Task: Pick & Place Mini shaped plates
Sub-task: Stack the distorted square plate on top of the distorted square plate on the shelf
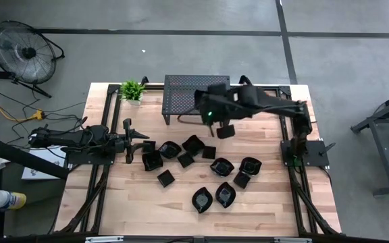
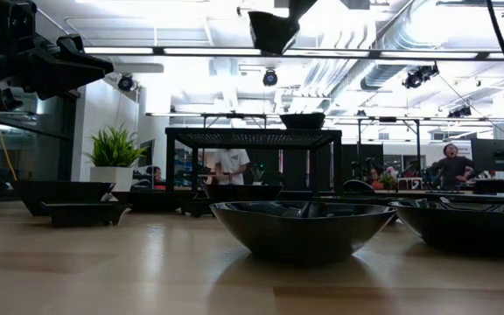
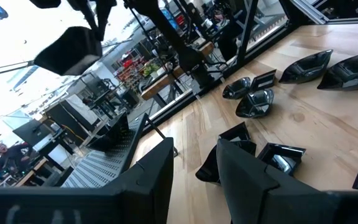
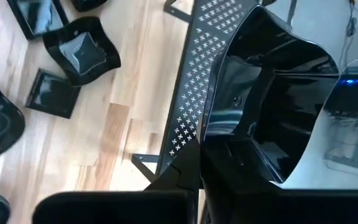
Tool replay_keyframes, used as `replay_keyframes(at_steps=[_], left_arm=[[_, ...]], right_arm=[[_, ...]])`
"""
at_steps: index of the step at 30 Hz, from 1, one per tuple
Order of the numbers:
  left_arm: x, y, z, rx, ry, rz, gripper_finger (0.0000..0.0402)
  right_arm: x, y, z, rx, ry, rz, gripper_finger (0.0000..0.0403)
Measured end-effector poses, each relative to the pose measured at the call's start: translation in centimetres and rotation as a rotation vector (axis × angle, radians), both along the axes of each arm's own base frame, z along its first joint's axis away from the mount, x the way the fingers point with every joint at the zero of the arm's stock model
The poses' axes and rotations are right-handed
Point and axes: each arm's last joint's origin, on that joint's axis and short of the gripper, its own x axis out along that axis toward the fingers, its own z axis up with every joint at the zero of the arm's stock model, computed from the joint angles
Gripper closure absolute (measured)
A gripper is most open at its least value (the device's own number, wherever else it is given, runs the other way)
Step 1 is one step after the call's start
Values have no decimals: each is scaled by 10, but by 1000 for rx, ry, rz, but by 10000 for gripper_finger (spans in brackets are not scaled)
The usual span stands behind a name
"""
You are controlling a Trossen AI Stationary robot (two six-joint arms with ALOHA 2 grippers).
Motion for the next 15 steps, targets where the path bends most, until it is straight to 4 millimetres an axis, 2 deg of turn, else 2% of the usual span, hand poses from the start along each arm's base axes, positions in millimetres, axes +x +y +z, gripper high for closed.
replay_keyframes(at_steps=[6, 15], left_arm=[[0, 0, 0, 0, 0, 0, 282], [0, 0, 0, 0, 0, 0, 282]], right_arm=[[-16, -17, 14, 53, -59, -66, 400], [-19, -43, 13, 49, -42, -100, 393]])
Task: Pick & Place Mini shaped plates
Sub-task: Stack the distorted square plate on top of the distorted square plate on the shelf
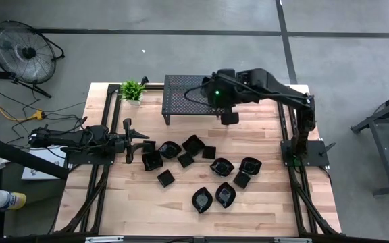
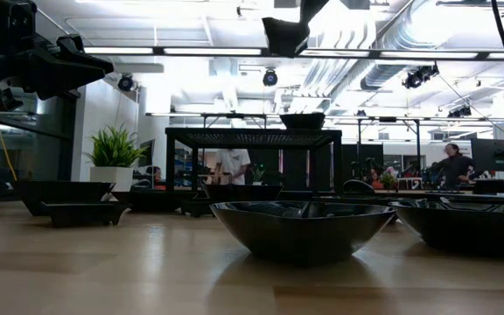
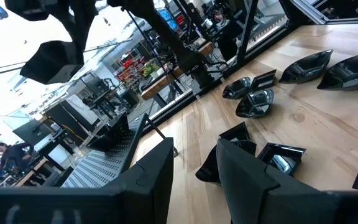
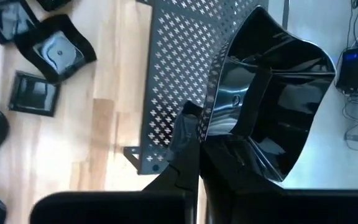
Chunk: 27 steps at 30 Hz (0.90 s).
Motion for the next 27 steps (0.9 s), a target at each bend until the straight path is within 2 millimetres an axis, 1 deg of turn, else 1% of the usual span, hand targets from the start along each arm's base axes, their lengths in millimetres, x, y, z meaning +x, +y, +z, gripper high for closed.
replay_keyframes(at_steps=[4, 9, 17, 22, 27], left_arm=[[0, 0, 0, 0, 0, 0, 282], [0, 0, 0, 0, 0, 0, 282], [0, 0, 0, 0, 0, 0, 282], [0, 0, 0, 0, 0, 0, 282], [0, 0, 0, 0, 0, 0, 282]], right_arm=[[-2, -12, 0, -10, 17, 0, 396], [-6, -27, -1, 51, 11, 1, 399], [-11, -47, -3, 88, 17, -2, 397], [-11, -57, -15, 111, 68, -10, 399], [-8, -63, -35, 132, 144, -25, 397]])
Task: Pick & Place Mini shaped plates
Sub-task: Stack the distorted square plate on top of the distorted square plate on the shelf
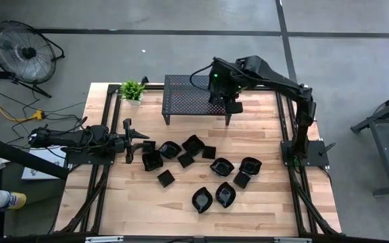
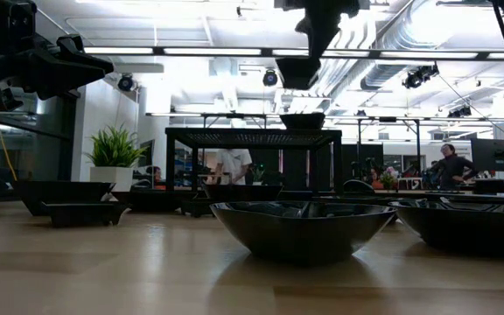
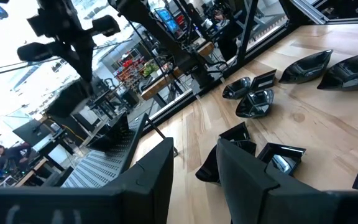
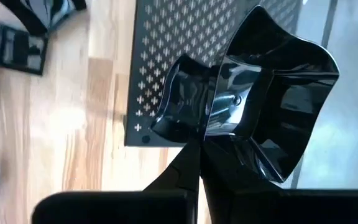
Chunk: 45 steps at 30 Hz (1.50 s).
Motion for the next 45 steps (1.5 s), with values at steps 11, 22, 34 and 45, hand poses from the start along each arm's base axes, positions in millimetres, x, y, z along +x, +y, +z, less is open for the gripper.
replay_keyframes(at_steps=[11, 22, 34, 45], left_arm=[[0, 0, 0, 0, 0, 0, 282], [0, 0, 0, 0, 0, 0, 282], [0, 0, 0, 0, 0, 0, 282], [0, 0, 0, 0, 0, 0, 282]], right_arm=[[8, -5, -46, -25, 155, 33, 397], [15, -8, -62, -34, 144, 29, 400], [16, -6, -62, 32, 98, 23, 385], [16, -7, -62, 19, 112, 18, 377]])
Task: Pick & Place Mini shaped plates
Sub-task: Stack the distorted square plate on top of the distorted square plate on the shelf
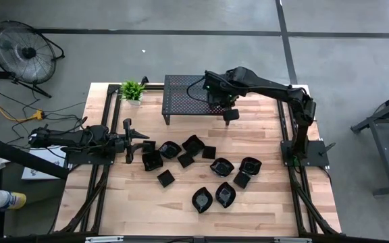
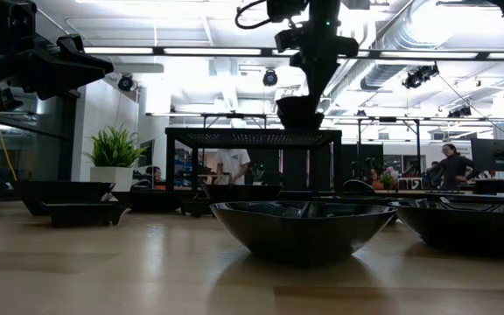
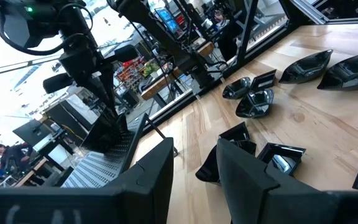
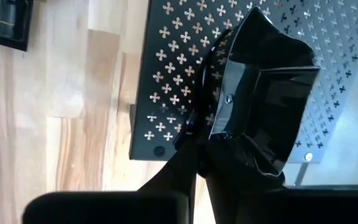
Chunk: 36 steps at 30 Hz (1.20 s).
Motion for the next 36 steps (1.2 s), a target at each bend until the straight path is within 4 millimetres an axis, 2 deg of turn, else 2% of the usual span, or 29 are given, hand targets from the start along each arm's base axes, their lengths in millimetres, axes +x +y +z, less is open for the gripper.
replay_keyframes(at_steps=[26, 32, 36], left_arm=[[0, 0, 0, 0, 0, 0, 282], [0, 0, 0, 0, 0, 0, 282], [0, 0, 0, 0, 0, 0, 282]], right_arm=[[-3, -1, 2, -43, 22, -44, 301], [-12, 4, 15, -45, -22, -44, 301], [-17, 11, 25, 37, -104, -68, 301]])
